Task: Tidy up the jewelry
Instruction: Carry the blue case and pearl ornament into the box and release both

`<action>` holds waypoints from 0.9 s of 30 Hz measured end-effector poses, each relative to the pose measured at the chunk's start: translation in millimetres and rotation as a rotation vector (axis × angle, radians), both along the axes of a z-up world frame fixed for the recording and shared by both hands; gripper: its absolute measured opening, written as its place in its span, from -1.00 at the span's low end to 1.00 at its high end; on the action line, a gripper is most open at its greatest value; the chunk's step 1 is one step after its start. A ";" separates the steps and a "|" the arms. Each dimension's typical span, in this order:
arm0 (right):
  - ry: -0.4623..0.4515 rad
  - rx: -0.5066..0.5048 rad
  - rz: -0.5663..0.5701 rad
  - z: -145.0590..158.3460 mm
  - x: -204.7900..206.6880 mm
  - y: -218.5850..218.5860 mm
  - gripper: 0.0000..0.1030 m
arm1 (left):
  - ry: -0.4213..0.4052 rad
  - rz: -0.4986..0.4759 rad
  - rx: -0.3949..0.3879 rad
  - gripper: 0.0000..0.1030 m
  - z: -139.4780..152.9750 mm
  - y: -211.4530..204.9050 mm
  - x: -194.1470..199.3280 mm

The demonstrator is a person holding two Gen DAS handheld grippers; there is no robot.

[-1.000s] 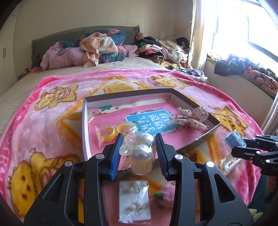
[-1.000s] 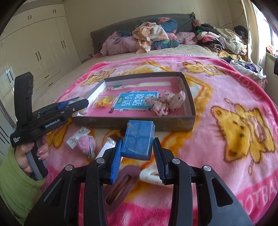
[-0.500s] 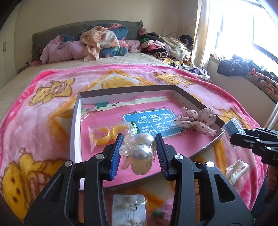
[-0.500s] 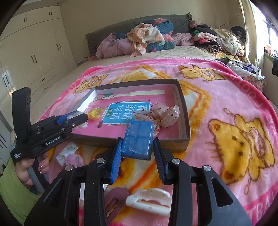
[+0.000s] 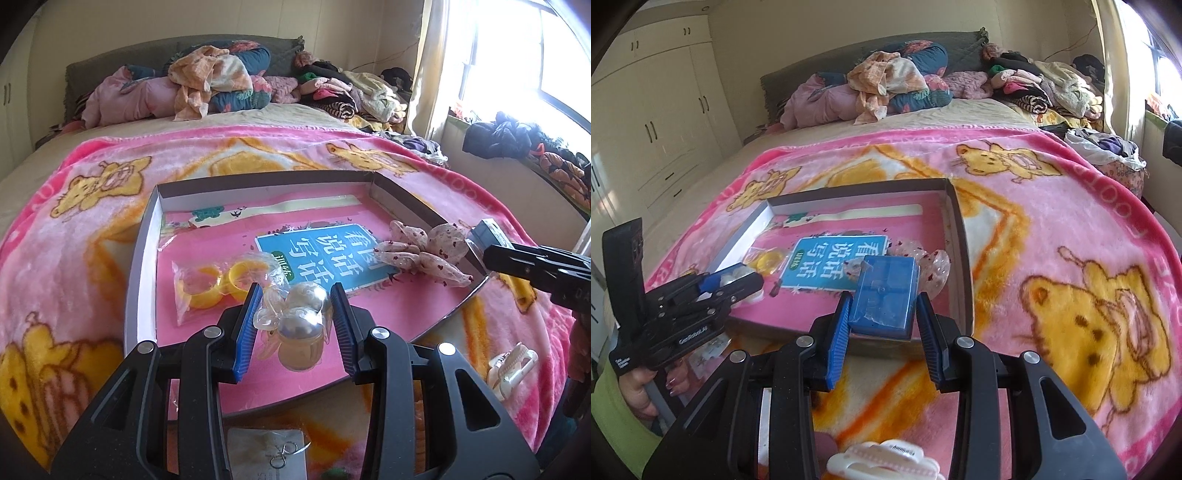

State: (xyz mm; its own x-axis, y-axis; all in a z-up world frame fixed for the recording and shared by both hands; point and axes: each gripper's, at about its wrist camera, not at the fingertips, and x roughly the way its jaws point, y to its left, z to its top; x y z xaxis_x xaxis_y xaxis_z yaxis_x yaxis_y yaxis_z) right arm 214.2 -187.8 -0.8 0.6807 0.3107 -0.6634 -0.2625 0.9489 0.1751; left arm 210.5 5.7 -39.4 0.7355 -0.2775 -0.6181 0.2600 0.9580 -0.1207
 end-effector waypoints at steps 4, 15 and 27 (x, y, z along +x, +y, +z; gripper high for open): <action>0.002 -0.013 -0.004 -2.3 9.9 2.6 -0.34 | 0.016 0.003 0.001 -0.42 -3.0 -0.7 3.0; 0.040 -0.074 -0.015 -21.1 38.7 10.3 -0.34 | 0.039 0.003 -0.009 -0.42 -9.1 -0.2 5.8; 0.054 -0.079 -0.026 -37.9 42.1 12.0 -0.33 | 0.033 -0.012 -0.014 -0.42 -11.1 -2.8 5.7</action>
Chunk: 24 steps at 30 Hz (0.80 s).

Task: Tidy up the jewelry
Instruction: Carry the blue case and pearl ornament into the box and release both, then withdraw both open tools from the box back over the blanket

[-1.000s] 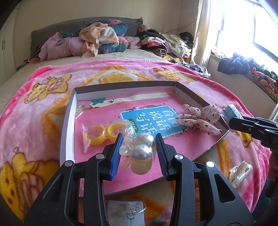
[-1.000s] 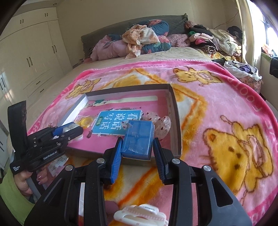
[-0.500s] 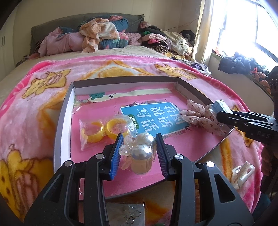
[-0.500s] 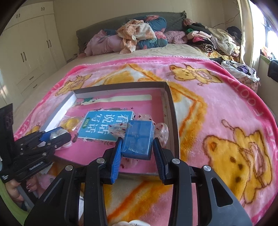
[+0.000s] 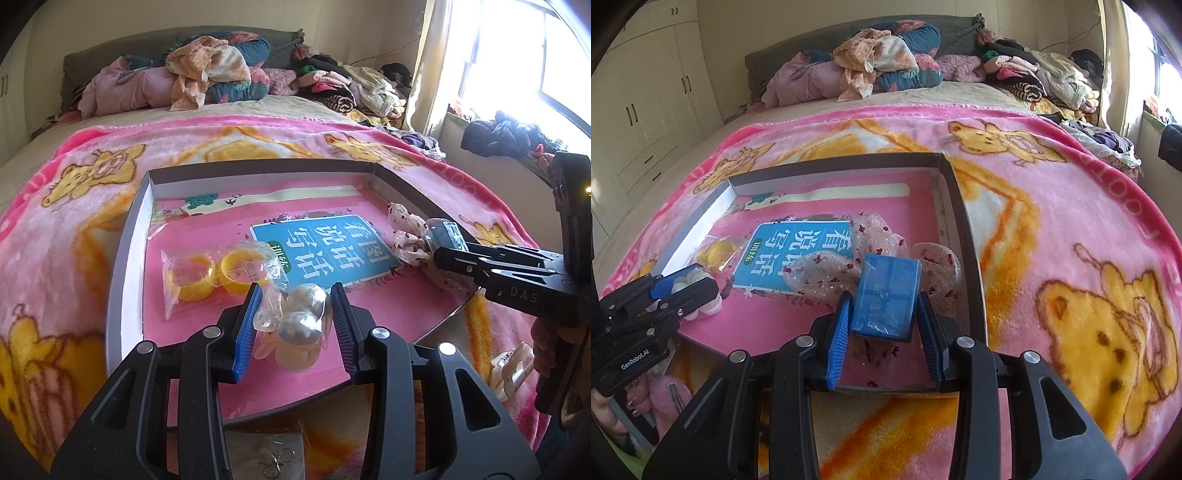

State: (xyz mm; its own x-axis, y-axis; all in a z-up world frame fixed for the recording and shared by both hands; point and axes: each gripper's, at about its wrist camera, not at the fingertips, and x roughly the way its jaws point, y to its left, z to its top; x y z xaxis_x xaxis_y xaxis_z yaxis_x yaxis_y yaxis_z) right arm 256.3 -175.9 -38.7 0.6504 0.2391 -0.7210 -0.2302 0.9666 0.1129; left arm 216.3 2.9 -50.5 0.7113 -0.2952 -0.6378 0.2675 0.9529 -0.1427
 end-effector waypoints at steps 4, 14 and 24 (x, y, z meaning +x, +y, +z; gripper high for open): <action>-0.001 0.012 0.007 1.5 -2.9 -0.5 -0.24 | 0.002 0.002 -0.003 -0.42 0.3 0.4 0.5; -0.038 0.065 -0.001 10.1 -23.6 -3.9 0.27 | 0.001 0.005 -0.004 -0.21 0.4 1.2 0.9; -0.067 0.089 -0.027 19.2 -41.2 -12.1 0.50 | -0.032 0.020 0.001 0.41 9.4 1.7 -9.6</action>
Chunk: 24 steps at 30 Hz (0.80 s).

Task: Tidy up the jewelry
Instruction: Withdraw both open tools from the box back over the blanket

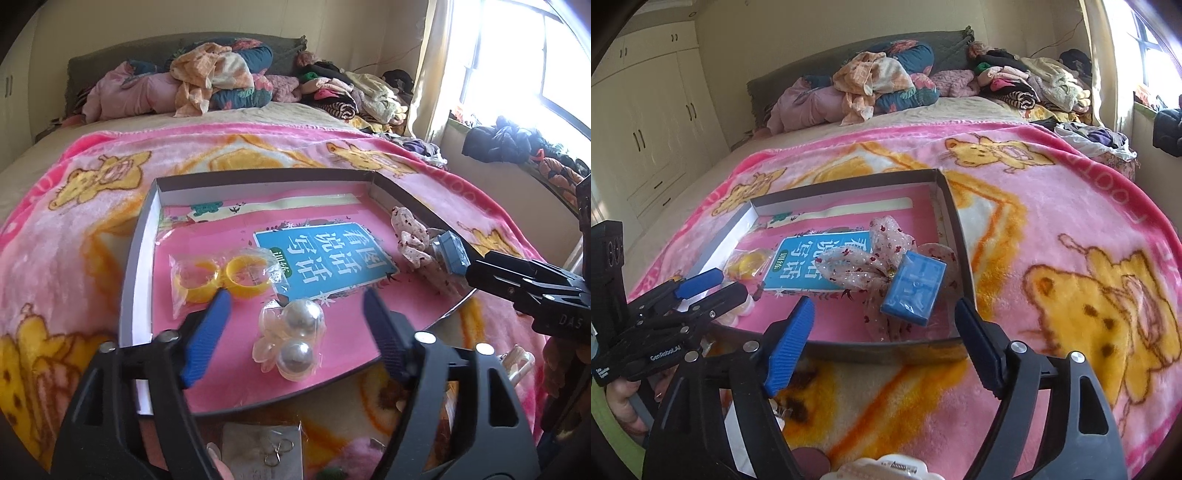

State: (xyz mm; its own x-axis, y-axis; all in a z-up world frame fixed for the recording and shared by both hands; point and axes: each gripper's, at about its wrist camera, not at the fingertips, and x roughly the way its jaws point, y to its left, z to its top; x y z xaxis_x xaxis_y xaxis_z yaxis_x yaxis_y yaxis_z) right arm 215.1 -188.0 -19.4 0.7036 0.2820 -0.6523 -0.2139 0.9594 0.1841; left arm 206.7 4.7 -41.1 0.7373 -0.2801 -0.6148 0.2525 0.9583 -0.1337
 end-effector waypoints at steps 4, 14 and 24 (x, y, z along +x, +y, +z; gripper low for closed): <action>-0.008 0.010 -0.011 3.6 -5.2 -3.4 0.53 | 0.002 0.014 -0.025 0.53 3.7 5.4 -3.9; -0.036 0.016 -0.019 14.2 -23.2 -8.8 0.53 | -0.035 0.047 -0.061 0.77 19.8 19.4 -22.6; -0.067 0.016 -0.014 25.4 -46.5 -9.2 0.53 | -0.060 0.066 -0.066 0.77 29.8 28.4 -40.7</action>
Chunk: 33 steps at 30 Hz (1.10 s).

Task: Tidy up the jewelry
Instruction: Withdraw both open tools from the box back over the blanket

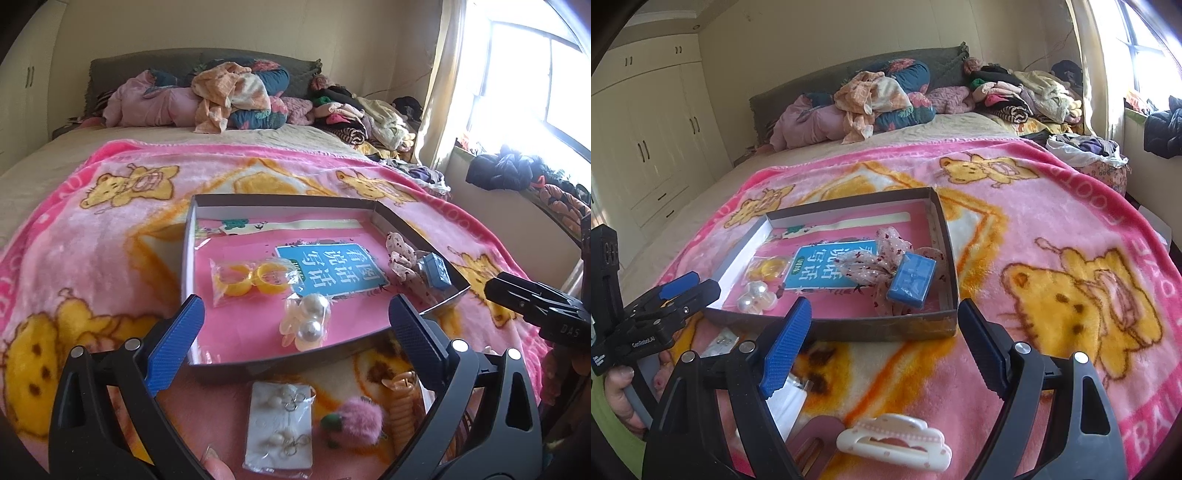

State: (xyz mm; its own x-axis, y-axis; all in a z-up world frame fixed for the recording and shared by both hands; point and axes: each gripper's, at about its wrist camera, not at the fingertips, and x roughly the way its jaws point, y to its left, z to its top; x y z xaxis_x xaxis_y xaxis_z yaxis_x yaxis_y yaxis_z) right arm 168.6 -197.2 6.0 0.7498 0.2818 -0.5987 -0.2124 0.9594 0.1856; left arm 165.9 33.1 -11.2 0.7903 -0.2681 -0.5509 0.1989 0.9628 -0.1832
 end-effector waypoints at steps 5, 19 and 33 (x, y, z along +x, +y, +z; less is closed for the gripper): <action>-0.013 0.001 0.011 3.6 -12.3 2.1 0.53 | -0.005 0.017 -0.003 0.77 3.7 8.4 -8.6; -0.033 -0.005 0.034 11.1 -37.1 9.6 0.53 | -0.029 0.030 -0.001 0.77 15.4 18.4 -28.0; -0.018 -0.029 0.050 4.3 -55.5 10.7 0.53 | -0.022 -0.016 0.008 0.77 14.8 11.0 -48.2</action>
